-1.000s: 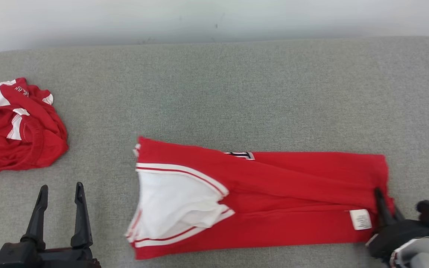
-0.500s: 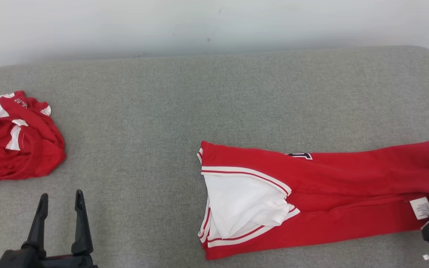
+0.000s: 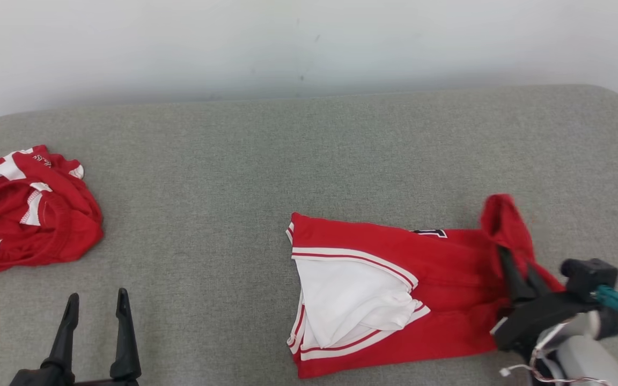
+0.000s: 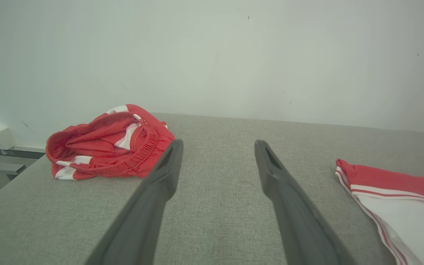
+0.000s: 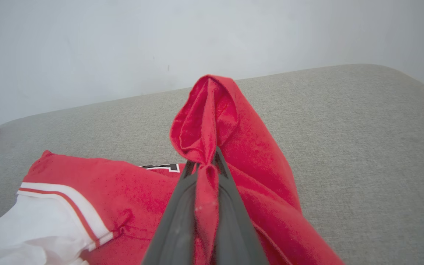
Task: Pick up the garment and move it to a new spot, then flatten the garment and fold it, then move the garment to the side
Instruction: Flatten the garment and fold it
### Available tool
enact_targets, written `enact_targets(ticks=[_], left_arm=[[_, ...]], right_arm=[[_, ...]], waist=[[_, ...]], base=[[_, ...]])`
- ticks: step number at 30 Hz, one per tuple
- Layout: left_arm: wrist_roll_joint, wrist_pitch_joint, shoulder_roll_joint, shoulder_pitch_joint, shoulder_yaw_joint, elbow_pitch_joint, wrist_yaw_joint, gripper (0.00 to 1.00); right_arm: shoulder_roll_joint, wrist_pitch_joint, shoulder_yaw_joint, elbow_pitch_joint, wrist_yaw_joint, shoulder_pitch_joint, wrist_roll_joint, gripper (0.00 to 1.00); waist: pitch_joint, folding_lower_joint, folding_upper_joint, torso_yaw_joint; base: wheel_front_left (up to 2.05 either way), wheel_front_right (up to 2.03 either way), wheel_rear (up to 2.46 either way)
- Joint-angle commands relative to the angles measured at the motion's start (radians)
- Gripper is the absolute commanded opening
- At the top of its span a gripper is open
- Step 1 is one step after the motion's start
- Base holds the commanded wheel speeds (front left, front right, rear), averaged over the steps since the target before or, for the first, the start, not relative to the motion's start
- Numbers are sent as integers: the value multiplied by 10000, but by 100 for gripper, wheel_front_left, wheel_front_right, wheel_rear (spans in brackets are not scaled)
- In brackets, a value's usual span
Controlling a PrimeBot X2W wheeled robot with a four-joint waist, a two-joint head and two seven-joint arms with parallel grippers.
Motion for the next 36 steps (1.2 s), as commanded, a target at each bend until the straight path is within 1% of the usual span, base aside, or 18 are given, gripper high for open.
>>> enact_targets(ticks=[1,8,16,21,27,29,30,36], left_arm=[[-47,-6,3,109,-26,52,-49,100],[-88,-6,3,83,-172,206,-90,100],[-156,-7,3,-21,-340,275,-85,100],[-180,-7,5,-146,-433,314,-74,100],[-220,-7,3,-242,-474,367,-46,100],[-228,-5,3,-281,-486,380,-41,100],[-225,-7,3,-298,-493,384,-31,100],[-201,-7,3,-286,-449,421,-25,100]], right_arm=[[146,2,155,-140,-28,-101,-30,0],[1058,152,1018,-639,-28,-314,12,0],[2018,118,1873,-461,-28,-529,73,0],[2401,48,2304,-233,-28,-647,204,0],[2650,-75,2557,182,-28,-860,328,0],[2685,-105,2641,267,-28,-964,326,95],[2695,-115,2657,263,-28,-1015,344,100],[2640,-177,2438,-84,-28,-1153,129,100]], waist=[[-43,0,0,62],[-94,0,0,346],[15,0,0,742],[142,0,0,941],[276,0,0,1044],[301,0,0,1044],[308,0,0,1031],[255,0,0,849]], base=[[0,0,0],[0,0,0],[0,0,0],[0,0,0],[0,0,0],[0,0,0],[0,0,0],[0,0,0]])
